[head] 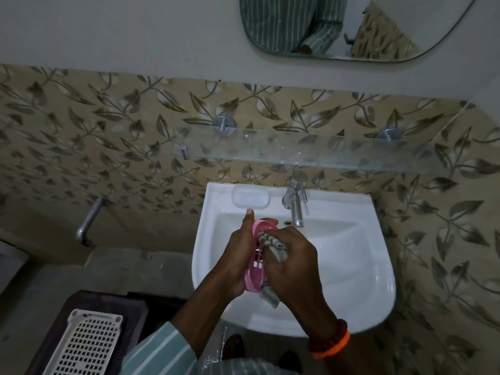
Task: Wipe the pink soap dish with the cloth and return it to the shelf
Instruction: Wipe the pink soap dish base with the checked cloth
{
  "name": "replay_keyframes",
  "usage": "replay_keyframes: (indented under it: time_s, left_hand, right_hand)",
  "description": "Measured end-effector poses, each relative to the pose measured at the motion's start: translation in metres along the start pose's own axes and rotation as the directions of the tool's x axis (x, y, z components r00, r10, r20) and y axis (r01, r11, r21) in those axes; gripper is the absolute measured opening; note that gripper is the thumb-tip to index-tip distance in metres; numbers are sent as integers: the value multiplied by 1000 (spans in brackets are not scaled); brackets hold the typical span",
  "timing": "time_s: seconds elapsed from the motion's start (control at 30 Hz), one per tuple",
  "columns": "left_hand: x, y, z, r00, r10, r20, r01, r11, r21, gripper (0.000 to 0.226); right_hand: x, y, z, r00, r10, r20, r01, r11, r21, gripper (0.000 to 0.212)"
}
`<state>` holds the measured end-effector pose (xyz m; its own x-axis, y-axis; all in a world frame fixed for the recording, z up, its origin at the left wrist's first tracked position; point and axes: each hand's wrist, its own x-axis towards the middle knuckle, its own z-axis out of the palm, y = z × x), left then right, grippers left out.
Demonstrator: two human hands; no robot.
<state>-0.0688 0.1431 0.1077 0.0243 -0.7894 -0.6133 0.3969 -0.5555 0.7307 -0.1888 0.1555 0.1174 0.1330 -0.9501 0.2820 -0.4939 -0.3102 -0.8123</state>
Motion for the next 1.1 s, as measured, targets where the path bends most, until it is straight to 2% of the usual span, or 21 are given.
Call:
replay_keyframes:
  time_s: [0.07, 0.2, 0.27, 0.37, 0.5, 0.6, 0.73, 0.83, 0.9, 1.03, 1.1]
  left_hand:
    - [0, -2, -1, 999, -35, 17, 35, 999, -37, 66]
    - [-1, -6, 0, 1000, -29, -2, 29, 1000, -8, 58]
    - [-3, -5, 1, 1000, 0, -6, 0, 1000, 3, 49]
    - [-2, -1, -3, 999, 12, -31, -13, 1000, -19, 47]
    - [-2, 2, -6, 1000, -8, -28, 8, 1000, 6, 53]
    - [-2, -2, -5, 1000, -9, -9, 10, 998, 64, 55]
    - [-1, -3, 1, 1000, 8, -14, -7, 998, 69, 55]
    - [0, -3, -1, 999, 21, -33, -19, 999, 37, 53]
    - [0, -4, -1, 999, 20, -35, -19, 999, 31, 54]
    - [-3, -6, 6, 999, 2, -32, -2, 1000, 12, 58]
    - [-3, -8, 11, 999, 6, -35, -6, 1000, 8, 57]
  right_hand:
    - [2, -1, -1, 996, -78, 41, 80, 996, -34, 26]
    - [5, -3, 0, 997, -77, 29, 83, 928, -362, 23]
    - [2, -2, 1, 1000, -23, 3, 22, 930, -366, 17]
    - [-5, 6, 3, 998, 50, 42, -39, 970, -241, 13]
    - [-10, 7, -1, 987, -52, 155, 97, 949, -301, 20]
    - [4, 7, -8, 983, -136, 122, 171, 917, -361, 20]
    - [9, 5, -8, 998, 65, -18, -67, 985, -157, 9]
    - [3, 5, -2, 976, 218, 9, -217, 974, -63, 15]
    - [5, 3, -2, 972, 233, 12, -232, 971, -51, 17]
    - [20, 1, -2, 971, 225, -83, -232, 969, -81, 14]
    - [18, 2, 2, 958, 262, -119, -267, 963, -30, 14]
